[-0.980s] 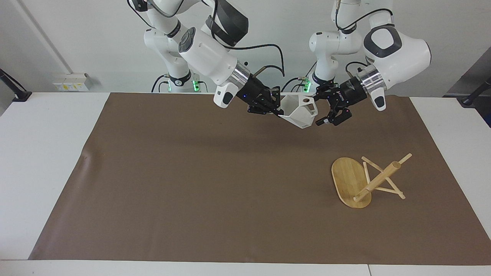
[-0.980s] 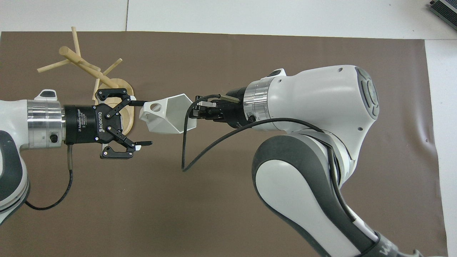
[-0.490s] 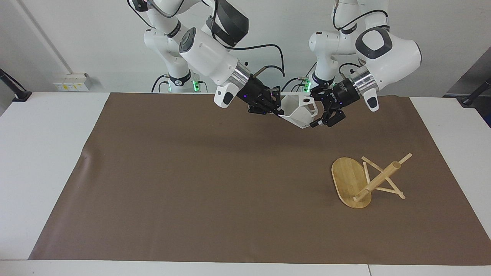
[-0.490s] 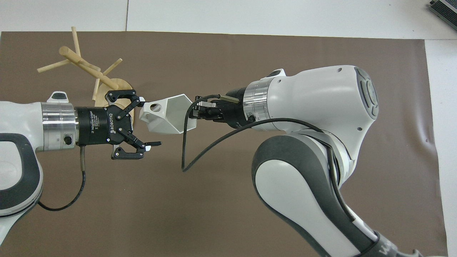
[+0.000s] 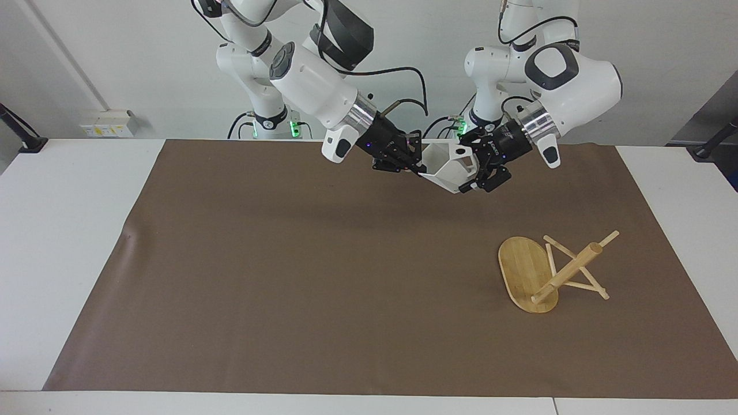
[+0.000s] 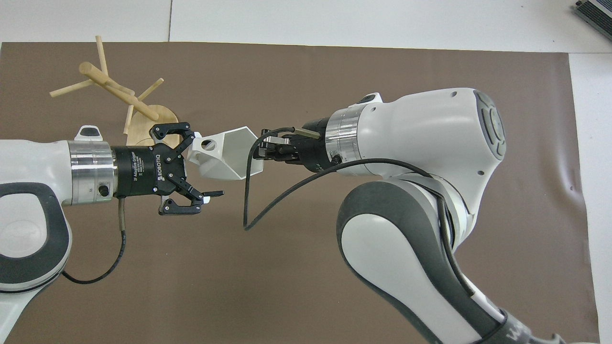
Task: Hang cup on rack
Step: 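Grasp the cup rim with the left gripper near the right gripper, then release the cup with the right gripper and withdraw it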
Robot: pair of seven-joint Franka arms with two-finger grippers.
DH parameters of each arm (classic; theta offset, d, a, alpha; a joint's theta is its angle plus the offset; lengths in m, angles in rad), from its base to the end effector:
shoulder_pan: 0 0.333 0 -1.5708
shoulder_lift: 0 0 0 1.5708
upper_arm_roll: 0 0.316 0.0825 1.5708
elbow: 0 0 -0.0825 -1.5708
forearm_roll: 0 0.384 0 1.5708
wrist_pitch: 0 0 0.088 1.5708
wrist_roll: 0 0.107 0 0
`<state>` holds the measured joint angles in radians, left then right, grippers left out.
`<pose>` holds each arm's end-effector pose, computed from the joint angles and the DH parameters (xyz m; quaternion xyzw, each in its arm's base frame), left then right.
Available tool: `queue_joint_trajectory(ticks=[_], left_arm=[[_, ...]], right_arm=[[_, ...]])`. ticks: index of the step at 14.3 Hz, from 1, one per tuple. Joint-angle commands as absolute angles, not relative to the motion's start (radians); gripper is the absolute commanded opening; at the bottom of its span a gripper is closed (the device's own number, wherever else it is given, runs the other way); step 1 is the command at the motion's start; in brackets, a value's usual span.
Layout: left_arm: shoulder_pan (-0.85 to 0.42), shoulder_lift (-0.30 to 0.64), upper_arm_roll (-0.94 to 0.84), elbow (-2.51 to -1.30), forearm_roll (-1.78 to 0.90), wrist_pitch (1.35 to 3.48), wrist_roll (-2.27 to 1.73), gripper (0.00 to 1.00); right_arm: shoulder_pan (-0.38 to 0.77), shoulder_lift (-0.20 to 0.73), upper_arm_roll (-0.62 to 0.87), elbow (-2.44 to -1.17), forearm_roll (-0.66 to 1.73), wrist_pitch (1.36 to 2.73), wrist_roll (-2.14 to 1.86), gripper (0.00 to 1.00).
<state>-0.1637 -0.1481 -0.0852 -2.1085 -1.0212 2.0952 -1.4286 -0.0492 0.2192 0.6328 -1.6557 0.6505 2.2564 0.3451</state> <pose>0.5050 -0.1729 0.5146 0.6056 0.6650 -0.2819 0.3341 0.5572 0.3444 0.5536 -0.9183 0.0548 -0.0175 0.3916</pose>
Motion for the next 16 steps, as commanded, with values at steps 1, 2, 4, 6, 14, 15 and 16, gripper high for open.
queue_joint_trajectory(ticks=[1, 2, 4, 6, 14, 15, 16], left_arm=[[-0.184, -0.176, -0.075, -2.146, -1.037, 2.12, -1.437, 1.0], [-0.186, -0.175, -0.075, -2.145, -1.035, 2.12, -1.44, 0.88], [-0.184, -0.175, -0.075, -2.141, -1.031, 2.109, -1.436, 0.42], [-0.184, -0.175, -0.075, -2.141, -1.031, 2.105, -1.433, 0.11], [-0.184, -0.175, -0.075, -2.14, -1.029, 2.103, -1.497, 0.0], [-0.184, -0.175, -0.075, -2.138, -1.016, 2.103, -1.511, 0.0], [-0.184, -0.175, -0.075, -2.137, -1.0, 2.106, -1.519, 0.0]], right_arm=[[-0.06, 0.218, 0.647, -1.66, 0.67, 2.278, 0.356, 0.0], [-0.06, 0.218, 0.647, -1.66, 0.67, 2.278, 0.357, 0.0], [-0.06, 0.218, 0.647, -1.66, 0.67, 2.278, 0.357, 0.0], [-0.06, 0.218, 0.647, -1.66, 0.672, 2.278, 0.357, 0.0], [-0.061, 0.219, 0.647, -1.658, 0.673, 2.273, 0.356, 0.24], [-0.061, 0.219, 0.646, -1.658, 0.673, 2.272, 0.356, 0.28], [-0.063, 0.219, 0.646, -1.658, 0.675, 2.269, 0.356, 0.29]])
